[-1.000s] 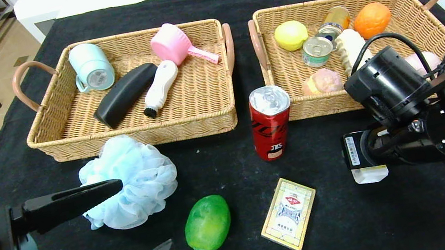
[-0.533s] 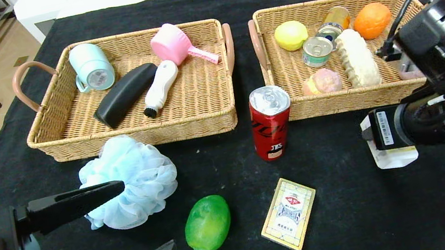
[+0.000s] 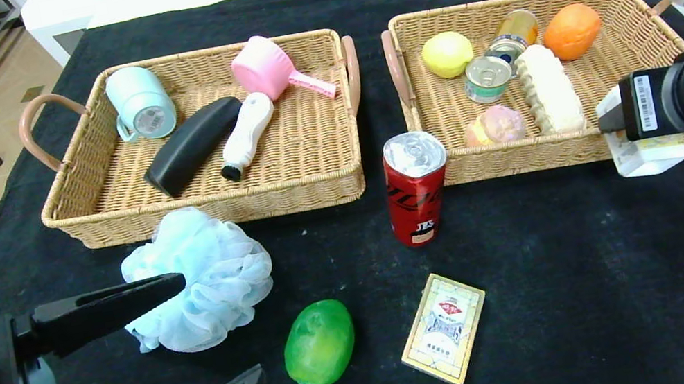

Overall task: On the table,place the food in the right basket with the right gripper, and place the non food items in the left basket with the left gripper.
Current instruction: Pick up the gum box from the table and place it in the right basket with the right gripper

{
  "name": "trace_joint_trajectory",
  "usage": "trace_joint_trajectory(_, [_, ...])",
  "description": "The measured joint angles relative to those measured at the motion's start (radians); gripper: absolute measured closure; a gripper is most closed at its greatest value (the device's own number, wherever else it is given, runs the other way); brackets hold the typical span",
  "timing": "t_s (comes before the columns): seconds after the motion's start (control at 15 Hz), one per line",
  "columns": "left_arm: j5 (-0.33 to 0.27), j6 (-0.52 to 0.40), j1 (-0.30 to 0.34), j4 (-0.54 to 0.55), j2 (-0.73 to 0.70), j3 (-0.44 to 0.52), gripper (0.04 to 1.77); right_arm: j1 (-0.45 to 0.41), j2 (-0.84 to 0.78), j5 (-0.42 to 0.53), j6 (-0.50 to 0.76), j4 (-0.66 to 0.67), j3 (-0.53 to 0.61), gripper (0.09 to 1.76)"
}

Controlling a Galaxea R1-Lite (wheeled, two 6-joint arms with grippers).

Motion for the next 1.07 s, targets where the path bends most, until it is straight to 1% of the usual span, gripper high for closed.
trace_joint_trajectory(0.33, [0.000, 0.002, 0.008, 0.000, -0.009, -0.004, 0.09, -0.097, 0.044, 0.001, -0.061, 0.003, -0.135, 1.05])
trace_joint_trajectory(0.73, [0.000, 0.006, 0.008, 0.000, -0.014, -0.004, 0.09, -0.153, 0.140, 0.000, -0.112, -0.012, -0.251, 1.05])
trace_joint_trajectory(0.87, [0.000, 0.006, 0.008, 0.001, -0.017, -0.006, 0.09, -0.174, 0.175, -0.001, -0.117, -0.072, -0.279, 1.05])
trace_joint_trajectory(1.07, [0.000, 0.006, 0.008, 0.002, -0.017, -0.006, 0.09, -0.205, 0.223, -0.001, -0.139, -0.174, -0.290, 1.05])
